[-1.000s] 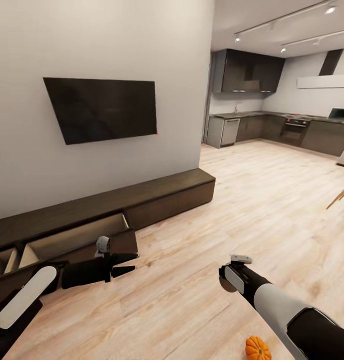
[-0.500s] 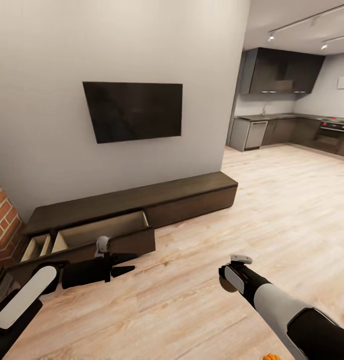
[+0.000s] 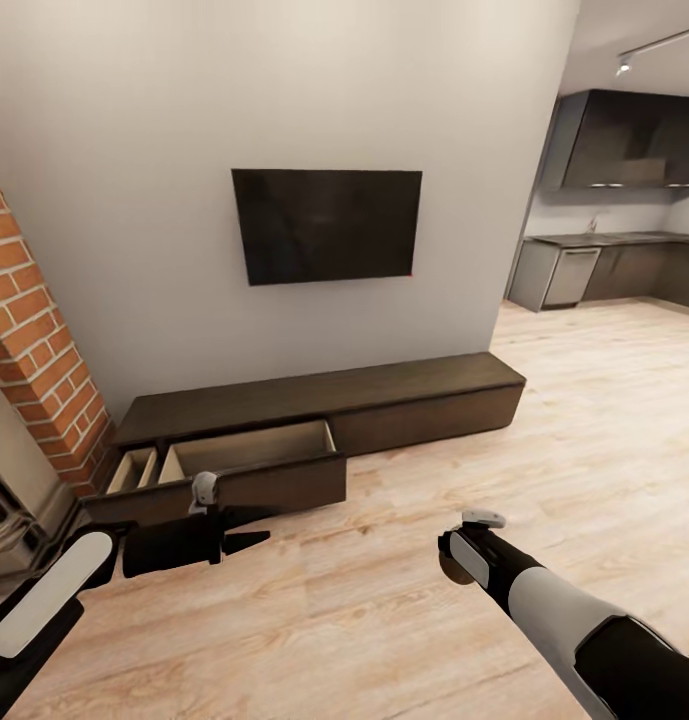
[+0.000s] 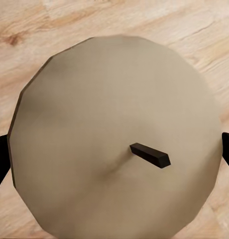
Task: Place each of the two pumpkins and all three candles from the living room inside a cabinet in the living room (use any cabinet), then make sure every cabinet is closed, and position the cauldron so it is next to a table in the living room.
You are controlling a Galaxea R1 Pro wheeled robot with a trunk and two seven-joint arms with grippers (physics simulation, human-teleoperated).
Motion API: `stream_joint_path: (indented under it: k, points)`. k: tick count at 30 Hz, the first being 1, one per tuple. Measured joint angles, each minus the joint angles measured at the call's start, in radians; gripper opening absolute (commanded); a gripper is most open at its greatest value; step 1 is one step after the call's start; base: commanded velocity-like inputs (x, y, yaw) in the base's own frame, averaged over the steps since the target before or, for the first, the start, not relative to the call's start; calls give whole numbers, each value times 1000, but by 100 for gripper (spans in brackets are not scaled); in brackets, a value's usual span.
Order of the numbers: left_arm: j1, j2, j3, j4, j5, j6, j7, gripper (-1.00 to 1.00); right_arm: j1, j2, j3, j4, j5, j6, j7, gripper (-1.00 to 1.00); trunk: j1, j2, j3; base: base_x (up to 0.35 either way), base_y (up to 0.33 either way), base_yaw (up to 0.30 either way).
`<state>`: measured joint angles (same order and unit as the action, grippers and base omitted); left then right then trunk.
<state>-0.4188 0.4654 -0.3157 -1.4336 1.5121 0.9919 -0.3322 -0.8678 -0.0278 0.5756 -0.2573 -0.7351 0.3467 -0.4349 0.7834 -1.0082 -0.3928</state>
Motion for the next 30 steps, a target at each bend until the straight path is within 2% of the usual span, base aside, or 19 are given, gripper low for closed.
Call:
stream_joint_path:
  k: [4,16,30]
  points:
    - [0,2,0,0,1,0,0,100,0,0,1,0,0,1,-1,-100,0,0,0,0,0,196]
    - [0,5,1,2,2,2,-3,100,0,0,2,-1,2,0,1,-100,0,0,0,15,3,10]
    - [0,5,3,22,3,2,-3,100,0,1,2,-1,1,5,5,-100,-1,0,0,260,103,0]
